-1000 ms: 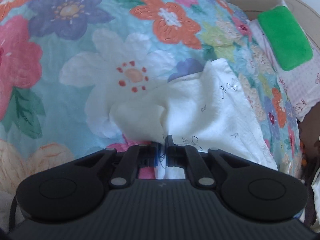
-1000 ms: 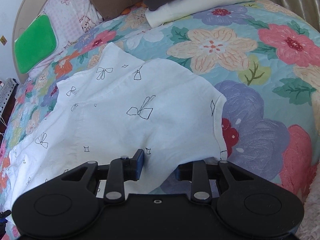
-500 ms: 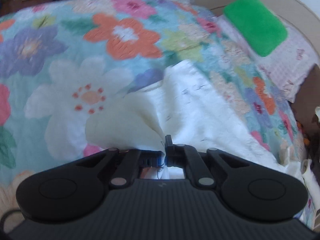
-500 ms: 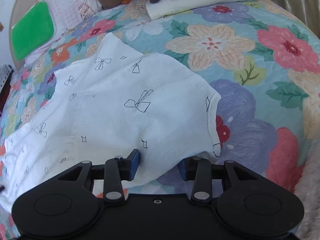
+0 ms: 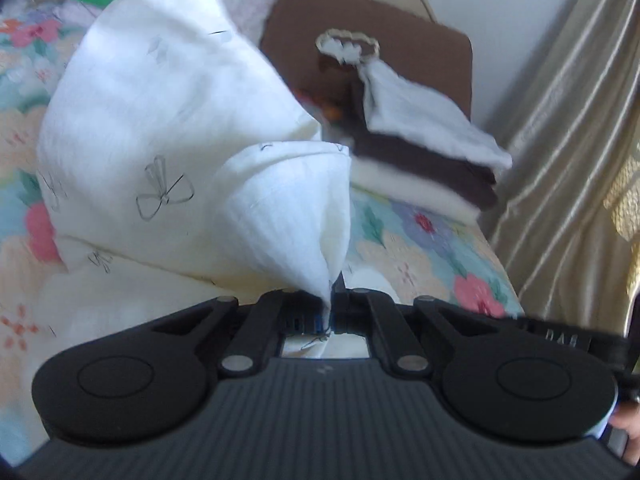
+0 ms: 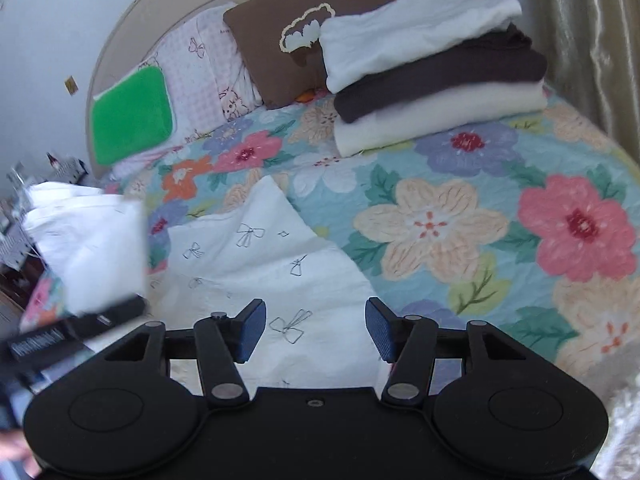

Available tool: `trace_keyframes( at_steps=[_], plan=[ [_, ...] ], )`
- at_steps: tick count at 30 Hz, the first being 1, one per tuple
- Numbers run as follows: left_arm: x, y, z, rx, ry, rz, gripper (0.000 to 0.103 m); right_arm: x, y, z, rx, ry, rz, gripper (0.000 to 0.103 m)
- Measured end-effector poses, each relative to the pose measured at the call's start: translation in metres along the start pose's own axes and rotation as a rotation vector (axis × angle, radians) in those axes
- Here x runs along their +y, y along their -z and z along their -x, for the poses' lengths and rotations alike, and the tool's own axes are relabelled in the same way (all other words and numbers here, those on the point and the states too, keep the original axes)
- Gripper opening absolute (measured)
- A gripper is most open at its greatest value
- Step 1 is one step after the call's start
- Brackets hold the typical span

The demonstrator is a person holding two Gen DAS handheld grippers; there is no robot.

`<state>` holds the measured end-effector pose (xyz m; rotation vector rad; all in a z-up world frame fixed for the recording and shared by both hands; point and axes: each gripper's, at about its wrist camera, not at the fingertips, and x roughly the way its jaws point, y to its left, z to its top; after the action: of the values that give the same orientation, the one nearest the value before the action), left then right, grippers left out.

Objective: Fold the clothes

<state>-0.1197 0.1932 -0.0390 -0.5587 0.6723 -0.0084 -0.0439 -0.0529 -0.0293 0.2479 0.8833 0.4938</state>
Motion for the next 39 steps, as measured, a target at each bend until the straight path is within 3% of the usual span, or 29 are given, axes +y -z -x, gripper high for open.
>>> trace_keyframes(
  at_steps=[3,8,10,11,12,16,21,25,31,34,35,36,38,39],
  plan=[
    [-0.005,0.023,-0.032,0.097,-0.039,-0.003,0.003,-0.012,0.005,-0.012,0.034,-0.056,-0.088,0.060],
    [-0.003,0.031,-0.038,0.150,-0.045,-0.046,0.006,-0.021,0.010,-0.021,0.072,-0.122,-0.174,0.060],
    [-0.003,0.027,-0.030,0.166,-0.012,-0.051,0.020,-0.024,0.012,-0.026,0.093,-0.137,-0.204,0.060],
    [-0.003,0.025,-0.026,0.173,0.004,-0.053,0.039,-0.023,0.014,-0.028,0.102,-0.133,-0.208,0.060],
    [-0.003,0.023,-0.022,0.181,0.021,-0.055,0.051,-0.023,0.015,-0.030,0.111,-0.129,-0.212,0.060],
    [-0.004,0.010,0.010,0.064,0.008,-0.099,0.074,-0.022,0.018,-0.034,0.131,-0.158,-0.217,0.061],
    [0.017,0.002,0.021,0.083,-0.057,-0.126,0.074,-0.017,0.022,-0.046,0.178,-0.227,-0.248,0.060],
    [0.058,0.008,0.029,0.090,-0.054,0.014,0.074,0.004,0.023,-0.043,0.176,-0.254,-0.142,0.062],
    [0.106,0.020,0.049,0.025,-0.199,0.155,0.074,0.058,0.034,-0.041,0.162,-0.153,0.107,0.068],
    [0.119,0.018,0.058,0.012,-0.252,0.178,0.074,0.090,0.043,-0.048,0.158,-0.080,0.247,0.073],
    [0.123,0.018,0.060,0.013,-0.267,0.188,0.074,0.100,0.048,-0.053,0.162,-0.036,0.308,0.083],
    [0.127,0.018,0.061,0.020,-0.282,0.203,0.074,0.111,0.053,-0.061,0.165,0.039,0.388,0.087],
    [0.136,0.020,0.059,0.046,-0.319,0.226,0.074,0.124,0.066,-0.078,0.107,0.246,0.566,0.085],
    [0.139,0.021,0.058,0.060,-0.340,0.237,0.074,0.124,0.069,-0.081,0.083,0.305,0.611,0.081]
  ],
)
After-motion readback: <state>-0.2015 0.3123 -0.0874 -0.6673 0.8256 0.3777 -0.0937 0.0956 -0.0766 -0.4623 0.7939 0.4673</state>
